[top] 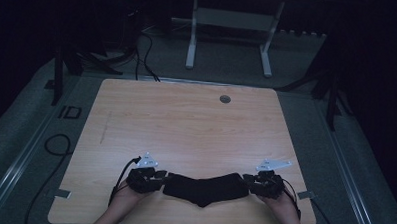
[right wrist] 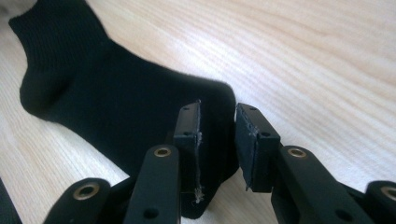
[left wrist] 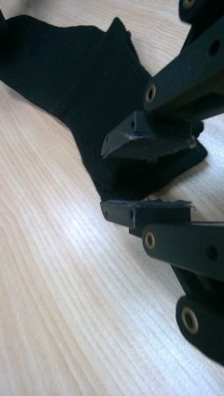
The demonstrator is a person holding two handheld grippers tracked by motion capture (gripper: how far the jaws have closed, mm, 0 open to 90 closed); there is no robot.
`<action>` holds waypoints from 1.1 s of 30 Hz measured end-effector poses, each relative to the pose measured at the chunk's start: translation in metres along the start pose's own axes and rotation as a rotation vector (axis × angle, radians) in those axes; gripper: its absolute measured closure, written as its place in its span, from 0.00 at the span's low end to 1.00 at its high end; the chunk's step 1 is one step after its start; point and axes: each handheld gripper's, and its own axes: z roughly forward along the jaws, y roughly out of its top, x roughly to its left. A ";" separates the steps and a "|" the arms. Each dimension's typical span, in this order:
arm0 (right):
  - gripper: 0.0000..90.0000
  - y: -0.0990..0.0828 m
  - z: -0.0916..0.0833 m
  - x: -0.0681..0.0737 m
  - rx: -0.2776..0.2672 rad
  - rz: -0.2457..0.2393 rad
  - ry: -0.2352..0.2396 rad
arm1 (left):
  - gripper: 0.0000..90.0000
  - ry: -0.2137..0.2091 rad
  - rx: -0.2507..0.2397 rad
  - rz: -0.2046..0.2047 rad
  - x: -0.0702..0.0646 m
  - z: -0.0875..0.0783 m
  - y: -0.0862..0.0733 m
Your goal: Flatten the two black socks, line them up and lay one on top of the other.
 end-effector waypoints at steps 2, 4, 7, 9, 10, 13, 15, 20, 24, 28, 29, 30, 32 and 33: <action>0.89 0.003 -0.003 0.004 -0.017 -0.020 -0.014 | 0.85 -0.033 -0.006 -0.016 -0.002 0.000 0.000; 0.99 0.005 -0.004 0.009 -0.025 -0.028 0.004 | 0.89 -0.049 0.005 0.002 -0.007 0.003 -0.001; 1.00 0.006 0.001 0.015 -0.005 -0.057 0.015 | 0.92 -0.060 0.013 0.007 -0.009 0.006 -0.001; 0.99 0.004 0.014 0.023 0.051 -0.094 0.022 | 0.92 -0.049 0.017 0.009 -0.007 0.012 -0.002; 1.00 0.002 0.019 0.024 0.077 -0.107 0.015 | 0.92 -0.045 0.019 0.007 -0.006 0.014 -0.002; 1.00 -0.003 0.031 0.022 0.112 -0.105 0.010 | 0.92 -0.039 0.019 0.014 -0.007 0.018 -0.001; 1.00 -0.002 0.031 0.020 0.111 -0.098 0.009 | 0.92 -0.031 0.028 0.021 -0.008 0.021 0.000; 1.00 0.000 0.032 0.019 0.104 -0.110 -0.017 | 0.92 0.020 0.035 0.031 -0.009 0.023 0.002; 1.00 0.001 0.033 0.014 0.104 -0.103 -0.014 | 0.90 0.024 0.028 0.003 -0.001 0.022 0.003; 1.00 0.007 0.038 0.005 0.089 -0.093 -0.015 | 0.90 0.051 0.023 0.009 0.002 0.024 0.006; 1.00 0.010 0.040 0.002 0.086 -0.084 -0.025 | 0.90 0.051 0.023 0.009 0.002 0.024 0.006; 1.00 0.012 0.042 -0.001 0.082 -0.076 -0.021 | 0.90 0.060 0.017 0.001 0.005 0.025 0.007; 1.00 0.015 0.045 -0.003 0.081 -0.075 -0.021 | 0.90 0.064 0.015 -0.002 0.007 0.025 0.008; 1.00 0.018 0.047 -0.005 0.080 -0.082 -0.023 | 0.90 0.071 0.009 -0.007 0.010 0.026 0.009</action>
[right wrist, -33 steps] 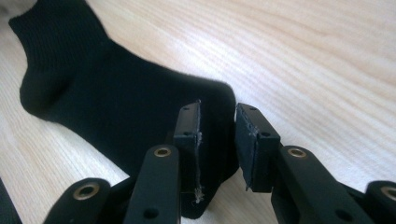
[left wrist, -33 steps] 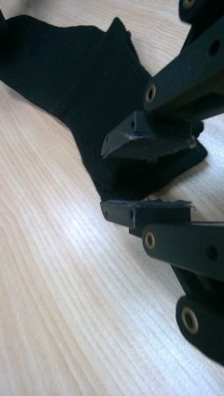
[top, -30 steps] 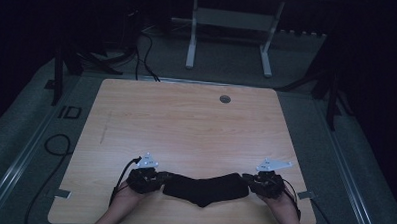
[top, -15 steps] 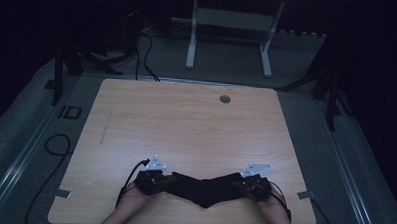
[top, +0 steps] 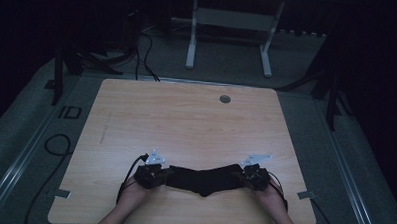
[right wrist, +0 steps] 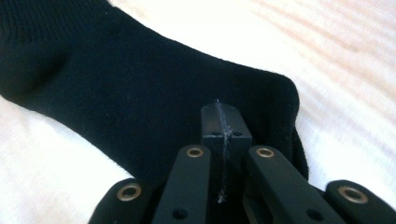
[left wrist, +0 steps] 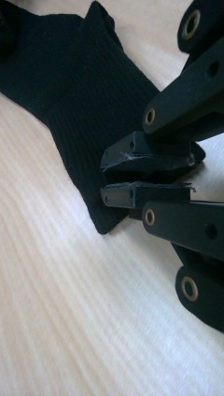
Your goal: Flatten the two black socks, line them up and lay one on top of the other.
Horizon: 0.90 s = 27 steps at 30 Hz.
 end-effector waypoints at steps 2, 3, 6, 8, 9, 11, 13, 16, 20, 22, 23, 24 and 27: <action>1.00 0.005 0.004 -0.004 -0.001 -0.003 0.002 | 0.90 0.011 -0.004 -0.005 0.003 0.000 0.001; 1.00 0.008 0.006 -0.005 -0.002 0.003 -0.001 | 0.90 0.013 -0.006 -0.007 0.005 0.001 0.002; 1.00 0.016 0.013 -0.011 -0.011 0.015 -0.004 | 0.91 0.033 -0.011 -0.025 0.013 0.002 0.006; 1.00 0.021 0.017 -0.013 -0.013 0.012 -0.006 | 0.91 0.055 -0.015 -0.026 0.017 0.004 0.009; 1.00 0.023 0.019 -0.014 -0.014 0.013 -0.009 | 0.91 0.059 -0.015 -0.021 0.019 0.005 0.010; 1.00 0.027 0.022 -0.018 -0.017 0.015 -0.011 | 0.90 0.077 -0.023 -0.026 0.023 0.008 0.013; 1.00 0.030 0.024 -0.022 -0.017 0.025 -0.013 | 0.90 0.093 -0.029 -0.026 0.028 0.010 0.017; 1.00 0.034 0.026 -0.026 -0.015 0.038 -0.010 | 0.89 0.123 -0.028 -0.039 0.034 0.013 0.022; 1.00 0.037 0.029 -0.027 -0.013 0.039 -0.003 | 0.88 0.156 -0.041 -0.045 0.037 0.010 0.025; 0.99 0.037 0.028 -0.028 -0.010 0.037 -0.006 | 0.87 0.149 -0.062 -0.060 0.039 0.005 0.023; 0.98 0.037 0.028 -0.028 -0.010 0.039 -0.003 | 0.86 0.129 -0.085 -0.069 0.040 0.002 0.021; 0.96 0.037 0.027 -0.028 -0.011 0.039 -0.003 | 0.85 0.101 -0.113 -0.072 0.041 -0.002 0.020; 0.93 0.037 0.021 -0.027 -0.040 0.050 0.014 | 0.80 0.099 -0.142 -0.059 0.041 -0.010 0.017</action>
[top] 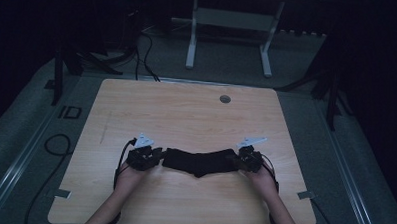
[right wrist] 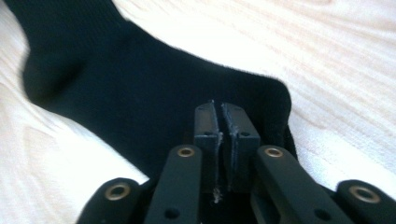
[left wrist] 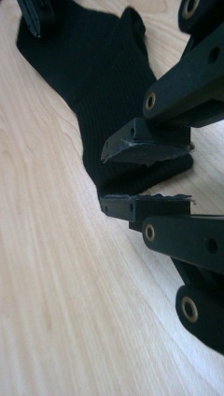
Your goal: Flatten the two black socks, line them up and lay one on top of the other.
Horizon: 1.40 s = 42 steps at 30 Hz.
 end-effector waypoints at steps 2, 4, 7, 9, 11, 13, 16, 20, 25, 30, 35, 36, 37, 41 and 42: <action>0.90 0.001 -0.007 0.002 -0.024 0.001 0.006 | 0.78 -0.005 -0.008 0.006 0.000 -0.005 -0.001; 0.80 0.002 -0.014 0.003 -0.049 0.000 0.006 | 0.77 -0.030 -0.016 -0.003 0.001 -0.008 -0.002; 0.51 0.000 -0.024 0.001 -0.078 0.007 0.004 | 0.63 -0.075 -0.049 -0.002 0.000 -0.012 -0.006; 0.37 -0.002 -0.028 0.000 -0.084 -0.005 -0.012 | 0.47 -0.108 -0.053 0.004 -0.002 -0.012 -0.010; 0.29 -0.006 -0.032 -0.002 -0.100 -0.006 -0.022 | 0.31 -0.125 -0.044 0.008 -0.003 -0.012 -0.013; 0.16 -0.012 -0.036 -0.005 -0.104 -0.006 -0.028 | 0.22 -0.117 -0.080 0.013 -0.004 -0.014 -0.017; 0.15 -0.019 -0.041 -0.010 -0.144 0.017 -0.042 | 0.13 -0.123 -0.096 0.014 -0.003 -0.015 -0.021; 0.14 -0.028 -0.049 -0.017 -0.192 0.033 -0.054 | 0.08 -0.091 -0.110 0.013 0.001 -0.017 -0.027; 0.13 -0.041 -0.057 -0.026 -0.234 0.049 -0.079 | 0.08 -0.055 -0.139 -0.002 0.007 -0.024 -0.032; 0.13 -0.056 -0.063 -0.034 -0.239 0.074 -0.118 | 0.09 -0.030 -0.146 -0.010 0.016 -0.033 -0.039; 0.13 -0.067 -0.067 -0.040 -0.231 0.085 -0.146 | 0.09 0.011 -0.155 -0.005 0.023 -0.046 -0.046; 0.13 -0.069 -0.068 -0.040 -0.228 0.087 -0.153 | 0.09 0.027 -0.160 -0.009 0.026 -0.052 -0.049; 0.13 -0.072 -0.068 -0.041 -0.226 0.087 -0.157 | 0.09 0.028 -0.162 -0.013 0.028 -0.054 -0.050; 0.13 -0.081 -0.069 -0.044 -0.211 0.098 -0.171 | 0.09 0.045 -0.165 -0.029 0.034 -0.063 -0.056; 0.13 -0.081 -0.069 -0.044 -0.211 0.098 -0.171 | 0.09 0.052 -0.166 -0.033 0.035 -0.066 -0.058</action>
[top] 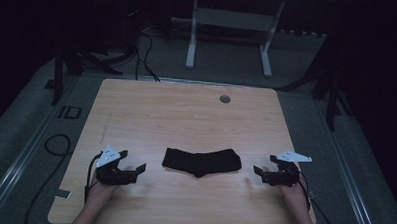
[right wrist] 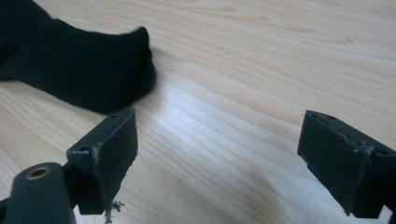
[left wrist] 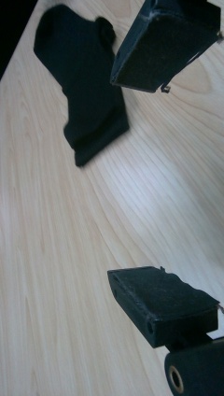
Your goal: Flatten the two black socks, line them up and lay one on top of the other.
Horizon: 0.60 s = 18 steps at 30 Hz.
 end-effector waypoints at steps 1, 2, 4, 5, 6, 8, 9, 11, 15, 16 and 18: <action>0.13 -0.004 -0.002 -0.003 0.001 0.013 -0.008 | 0.09 0.013 0.010 0.002 0.003 -0.004 -0.002; 0.13 -0.006 -0.003 -0.004 0.000 0.020 -0.014 | 0.09 0.018 0.013 0.002 0.004 -0.007 -0.004; 0.13 -0.010 -0.005 -0.008 0.003 0.030 -0.032 | 0.09 0.029 0.016 0.001 0.007 -0.013 -0.007; 0.13 -0.012 -0.007 -0.009 0.003 0.037 -0.033 | 0.09 0.033 0.018 -0.004 0.008 -0.016 -0.008; 0.13 -0.012 -0.007 -0.009 0.003 0.037 -0.033 | 0.09 0.033 0.018 -0.004 0.008 -0.016 -0.008; 0.13 -0.016 -0.011 -0.012 -0.004 0.049 -0.044 | 0.09 0.044 0.011 -0.024 0.011 -0.024 -0.013; 0.13 -0.018 -0.013 -0.014 -0.009 0.054 -0.051 | 0.09 0.054 0.015 -0.022 0.013 -0.026 -0.014; 0.13 -0.020 -0.014 -0.015 -0.007 0.058 -0.061 | 0.09 0.053 0.007 -0.028 0.013 -0.028 -0.015; 0.14 -0.025 -0.018 -0.019 -0.021 0.082 -0.085 | 0.09 0.069 0.003 -0.043 0.018 -0.036 -0.019; 0.14 -0.027 -0.020 -0.021 -0.033 0.093 -0.100 | 0.09 0.078 -0.006 -0.046 0.020 -0.041 -0.021; 0.14 -0.028 -0.021 -0.022 -0.038 0.098 -0.102 | 0.09 0.085 -0.002 -0.042 0.021 -0.042 -0.021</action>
